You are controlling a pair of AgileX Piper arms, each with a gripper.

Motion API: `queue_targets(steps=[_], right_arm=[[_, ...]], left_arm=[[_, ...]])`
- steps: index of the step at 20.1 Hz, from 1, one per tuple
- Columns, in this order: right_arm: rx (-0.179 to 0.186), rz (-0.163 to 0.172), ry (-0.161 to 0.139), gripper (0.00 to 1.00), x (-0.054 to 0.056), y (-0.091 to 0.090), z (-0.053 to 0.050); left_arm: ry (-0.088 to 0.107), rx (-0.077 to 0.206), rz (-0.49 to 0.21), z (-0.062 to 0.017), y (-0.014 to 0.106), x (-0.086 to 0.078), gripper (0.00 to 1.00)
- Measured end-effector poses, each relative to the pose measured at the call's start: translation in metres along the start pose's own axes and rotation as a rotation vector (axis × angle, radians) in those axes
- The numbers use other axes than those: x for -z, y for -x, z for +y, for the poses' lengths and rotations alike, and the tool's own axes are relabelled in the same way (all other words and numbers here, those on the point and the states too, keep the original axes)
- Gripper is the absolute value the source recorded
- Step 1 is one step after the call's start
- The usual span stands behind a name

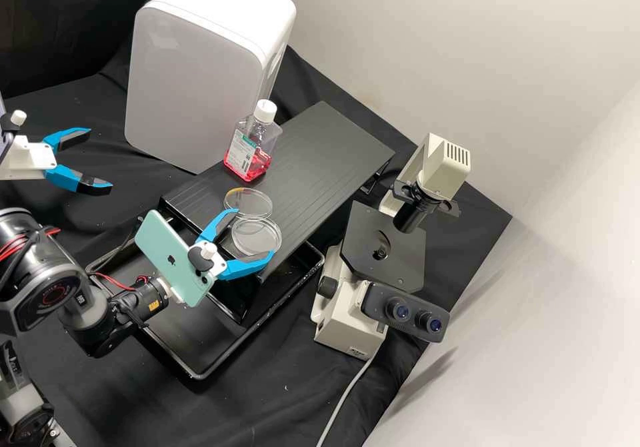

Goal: Place the lid on the petri dish

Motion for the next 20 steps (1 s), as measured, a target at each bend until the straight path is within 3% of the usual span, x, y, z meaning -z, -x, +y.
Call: queue_targets(steps=[4,14,18,19,20], right_arm=[[-0.001,0.001,0.0,0.0,0.0001,0.0,0.0001],[0.0,0.001,-0.001,0.0,0.0005,0.0,-0.0005],[0.006,0.02,-0.002,0.0,0.0043,-0.0025,-0.0022],[0.012,0.021,0.0,1.0,0.0044,-0.0025,-0.0027],[0.012,0.021,0.0,1.0,0.0044,-0.0025,-0.0027]], left_arm=[[-0.02,0.001,0.001,-0.0003,-0.0001,0.0001,1.0],[-0.024,0.007,0.006,-0.0021,-0.0012,0.0005,1.0],[-0.023,0.007,0.01,-0.0021,-0.0013,0.0008,1.0],[-0.023,0.007,0.01,-0.0021,-0.0013,0.0008,1.0],[-0.023,0.007,0.01,-0.0021,-0.0013,0.0008,1.0]])
